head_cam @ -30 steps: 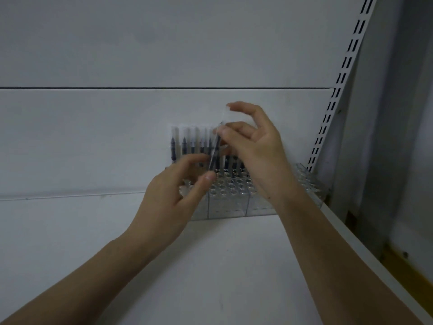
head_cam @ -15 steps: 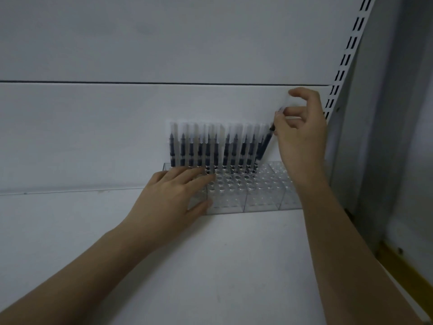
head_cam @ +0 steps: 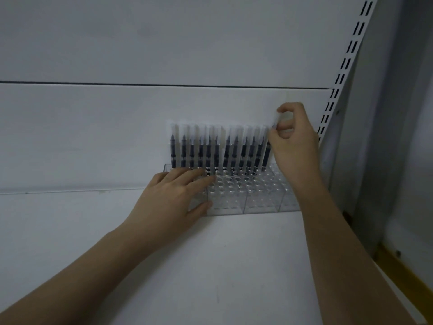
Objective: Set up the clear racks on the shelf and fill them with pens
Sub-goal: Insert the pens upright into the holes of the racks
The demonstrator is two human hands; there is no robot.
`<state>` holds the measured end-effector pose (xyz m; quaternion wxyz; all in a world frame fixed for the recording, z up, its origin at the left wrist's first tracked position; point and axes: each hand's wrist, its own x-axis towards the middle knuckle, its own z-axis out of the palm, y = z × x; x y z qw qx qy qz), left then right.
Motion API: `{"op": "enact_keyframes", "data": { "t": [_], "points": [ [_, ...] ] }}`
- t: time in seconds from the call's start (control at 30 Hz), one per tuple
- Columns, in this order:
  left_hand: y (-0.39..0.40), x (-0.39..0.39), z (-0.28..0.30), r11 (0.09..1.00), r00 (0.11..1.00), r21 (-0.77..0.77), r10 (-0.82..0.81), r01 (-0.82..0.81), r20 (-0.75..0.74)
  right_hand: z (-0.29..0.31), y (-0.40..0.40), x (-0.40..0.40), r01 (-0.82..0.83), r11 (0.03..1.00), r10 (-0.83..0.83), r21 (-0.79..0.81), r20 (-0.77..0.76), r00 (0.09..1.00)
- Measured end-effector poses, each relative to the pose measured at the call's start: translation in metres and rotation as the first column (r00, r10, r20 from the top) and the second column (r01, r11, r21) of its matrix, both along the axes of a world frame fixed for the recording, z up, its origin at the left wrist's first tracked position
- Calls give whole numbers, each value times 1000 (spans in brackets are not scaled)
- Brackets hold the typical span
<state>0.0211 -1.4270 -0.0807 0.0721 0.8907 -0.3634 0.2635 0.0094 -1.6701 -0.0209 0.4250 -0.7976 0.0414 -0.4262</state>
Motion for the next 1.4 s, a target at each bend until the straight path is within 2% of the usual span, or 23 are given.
{"op": "enact_keyframes", "data": {
  "t": [0.17, 0.3, 0.43, 0.53, 0.63, 0.73, 0.83, 0.97, 1.03, 1.13, 1.3, 1.4],
  "points": [
    [-1, 1, 1, 1000, 999, -6, 14, -14, -30, -5, -3, 4, 13, 999, -16, -33, -101, 995],
    [-2, -1, 4, 999, 998, -35, 11, -13, -65, -7, -4, 6, 1, 1000, -1, -1, -164, 987],
    [-5, -4, 10, 991, 983, -125, 22, -45, -185, 7, 0, -2, 82, 997, -81, 13, -68, 994],
    [-5, -12, 16, 991, 981, -115, 52, -74, -186, 19, 13, -11, 102, 995, -102, 16, 40, 994],
    [7, -28, 31, 977, 962, -120, 144, -175, -230, 25, 36, -13, -88, 995, 84, -51, -74, 994],
    [31, -59, 34, 919, 893, -124, 320, -374, -318, 27, 67, -19, -347, 929, 309, -133, -241, 920],
    [62, -94, 26, 846, 800, -75, 466, -528, -378, 25, 110, -31, -560, 797, 458, -225, -380, 804],
    [109, -125, 32, 740, 675, -24, 599, -672, -431, 19, 170, -51, -739, 606, 539, -295, -531, 654],
    [134, -139, 38, 684, 624, -24, 648, -729, -437, 13, 198, -59, -799, 553, 584, -237, -574, 574],
    [170, -158, 42, 613, 560, -28, 700, -789, -443, 0, 242, -69, -832, 536, 631, -144, -586, 508],
    [221, -185, 29, 608, 555, -35, 697, -793, -454, -24, 327, -80, -868, 454, 625, -200, -623, 470],
    [269, -181, 35, 595, 547, -26, 720, -803, -427, -25, 378, -73, -864, 447, 605, -232, -632, 484]
  ]
}}
